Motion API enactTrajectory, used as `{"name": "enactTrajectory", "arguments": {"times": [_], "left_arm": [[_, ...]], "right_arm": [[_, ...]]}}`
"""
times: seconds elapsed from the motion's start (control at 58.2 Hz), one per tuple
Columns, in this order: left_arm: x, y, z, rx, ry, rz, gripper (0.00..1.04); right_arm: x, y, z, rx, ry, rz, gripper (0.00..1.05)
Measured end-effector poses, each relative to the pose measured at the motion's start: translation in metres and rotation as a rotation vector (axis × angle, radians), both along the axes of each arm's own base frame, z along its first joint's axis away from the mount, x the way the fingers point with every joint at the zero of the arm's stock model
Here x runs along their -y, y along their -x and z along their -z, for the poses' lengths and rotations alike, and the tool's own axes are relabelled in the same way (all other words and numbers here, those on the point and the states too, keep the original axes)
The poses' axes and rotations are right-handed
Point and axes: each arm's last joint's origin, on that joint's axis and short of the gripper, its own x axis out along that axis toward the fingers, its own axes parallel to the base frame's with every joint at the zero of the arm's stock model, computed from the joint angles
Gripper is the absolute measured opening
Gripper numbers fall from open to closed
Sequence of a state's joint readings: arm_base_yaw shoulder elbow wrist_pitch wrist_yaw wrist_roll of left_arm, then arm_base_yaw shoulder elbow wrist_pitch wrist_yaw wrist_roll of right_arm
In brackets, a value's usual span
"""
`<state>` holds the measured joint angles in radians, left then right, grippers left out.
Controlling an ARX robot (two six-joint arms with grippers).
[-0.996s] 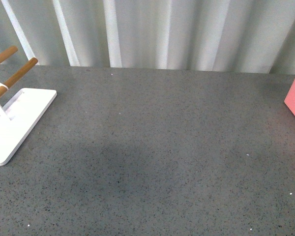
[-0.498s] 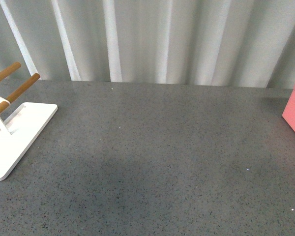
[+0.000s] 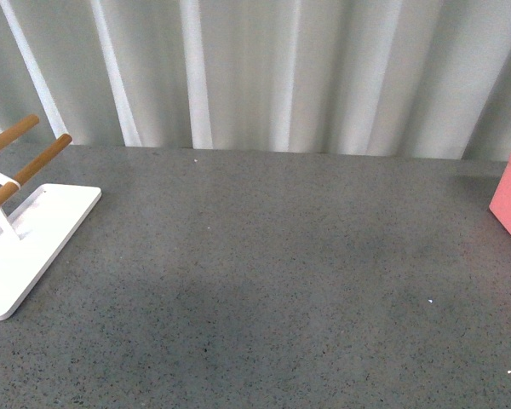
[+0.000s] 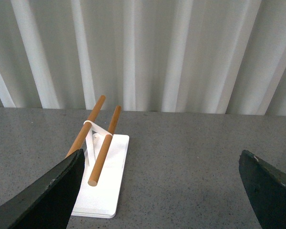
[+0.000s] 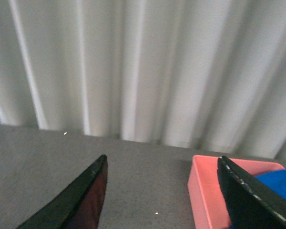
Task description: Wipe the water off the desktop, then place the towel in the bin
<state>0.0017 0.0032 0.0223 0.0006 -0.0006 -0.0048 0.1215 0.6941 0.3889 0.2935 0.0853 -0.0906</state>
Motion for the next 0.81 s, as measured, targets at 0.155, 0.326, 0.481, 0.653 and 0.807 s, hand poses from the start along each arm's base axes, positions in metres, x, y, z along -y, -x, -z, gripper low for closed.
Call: {"name": "enactTrajectory", "arguments": {"times": [0.155, 0.326, 0.481, 0.653, 0.807], "left_arm": [[0.000, 0.000, 0.000, 0.000, 0.000, 0.002, 0.98], [0.000, 0.000, 0.000, 0.000, 0.000, 0.000, 0.98], [0.000, 0.000, 0.000, 0.000, 0.000, 0.001, 0.98], [0.000, 0.000, 0.000, 0.000, 0.000, 0.000, 0.98], [0.000, 0.000, 0.000, 0.000, 0.000, 0.001, 0.98]], "right_arm": [[0.005, 0.012, 0.023, 0.006, -0.049, 0.021, 0.41], [0.017, 0.022, 0.042, 0.002, -0.068, 0.032, 0.10], [0.017, 0.031, 0.056, 0.006, -0.074, 0.032, 0.03], [0.017, 0.038, 0.066, 0.007, -0.074, 0.032, 0.03], [0.017, 0.043, 0.071, 0.010, -0.074, 0.032, 0.03]]}}
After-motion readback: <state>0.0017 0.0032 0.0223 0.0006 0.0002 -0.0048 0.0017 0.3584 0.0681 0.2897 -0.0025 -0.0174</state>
